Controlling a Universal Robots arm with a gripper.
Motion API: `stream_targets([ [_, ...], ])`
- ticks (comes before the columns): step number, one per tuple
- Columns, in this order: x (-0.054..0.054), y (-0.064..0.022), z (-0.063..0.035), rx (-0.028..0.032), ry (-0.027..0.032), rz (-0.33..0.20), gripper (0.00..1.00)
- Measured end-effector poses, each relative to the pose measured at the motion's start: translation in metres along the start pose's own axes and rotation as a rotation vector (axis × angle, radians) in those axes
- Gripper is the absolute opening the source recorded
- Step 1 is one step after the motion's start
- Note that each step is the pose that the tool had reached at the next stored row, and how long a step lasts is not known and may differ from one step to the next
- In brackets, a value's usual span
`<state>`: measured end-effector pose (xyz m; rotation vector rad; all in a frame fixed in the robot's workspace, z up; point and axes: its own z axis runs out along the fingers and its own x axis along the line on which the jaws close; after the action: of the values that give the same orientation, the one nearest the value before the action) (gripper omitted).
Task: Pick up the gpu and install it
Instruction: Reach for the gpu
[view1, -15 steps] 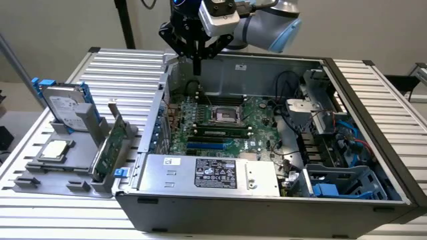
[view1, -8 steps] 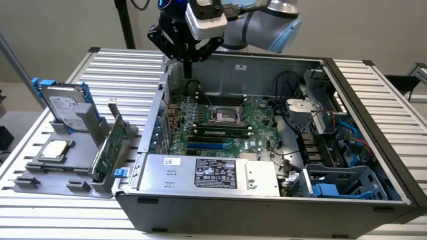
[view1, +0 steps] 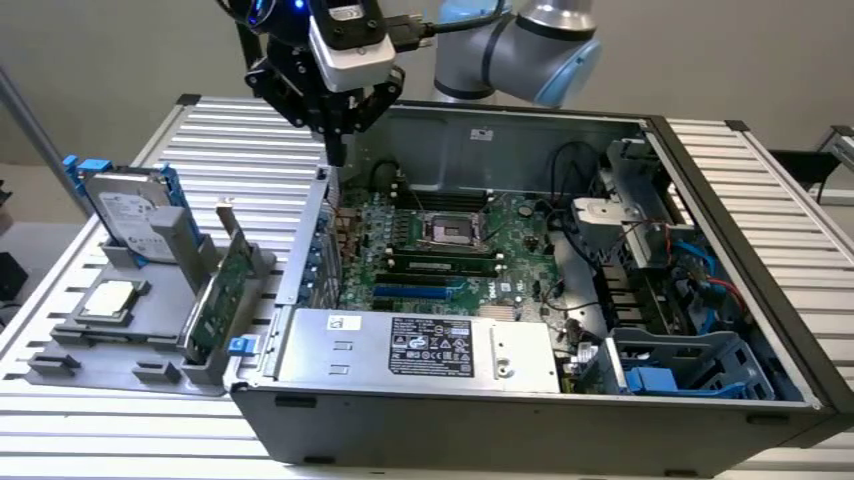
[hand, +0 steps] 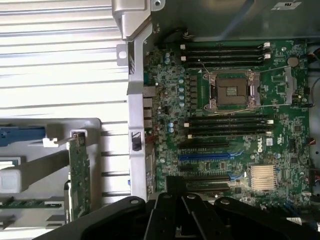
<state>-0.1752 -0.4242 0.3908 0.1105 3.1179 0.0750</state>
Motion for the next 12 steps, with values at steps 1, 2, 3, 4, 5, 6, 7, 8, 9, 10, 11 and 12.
stream_targets([
  [1, 0.005, -0.0014, 0.0006, -0.0001, -0.0001, 0.0, 0.11],
  [2, 0.009, -0.0025, 0.0012, 0.0, 0.0, 0.0, 0.11],
  [3, 0.014, -0.0036, 0.0021, 0.0001, 0.0001, 0.0, 0.11],
  [4, 0.018, -0.0045, 0.003, 0.0001, 0.0, 0.0, 0.11],
  [5, 0.023, -0.0054, 0.0042, 0.0, 0.0, 0.0, 0.11],
  [6, 0.027, -0.0063, 0.0053, 0.0, 0.0, 0.0, 0.11],
  [7, 0.032, -0.0071, 0.0065, 0.0, 0.0, 0.0, 0.11],
  [8, 0.036, -0.0079, 0.0077, -0.0001, 0.0, 0.0, 0.11],
  [9, 0.041, -0.0087, 0.0089, 0.0, 0.0, 0.0, 0.11],
  [10, 0.045, -0.0096, 0.0102, 0.0, 0.0, 0.0, 0.11],
  [11, 0.05, -0.0104, 0.0115, 0.0, 0.0001, 0.0, 0.11],
  [12, 0.054, -0.0112, 0.0128, 0.0, 0.0, 0.0, 0.11],
])
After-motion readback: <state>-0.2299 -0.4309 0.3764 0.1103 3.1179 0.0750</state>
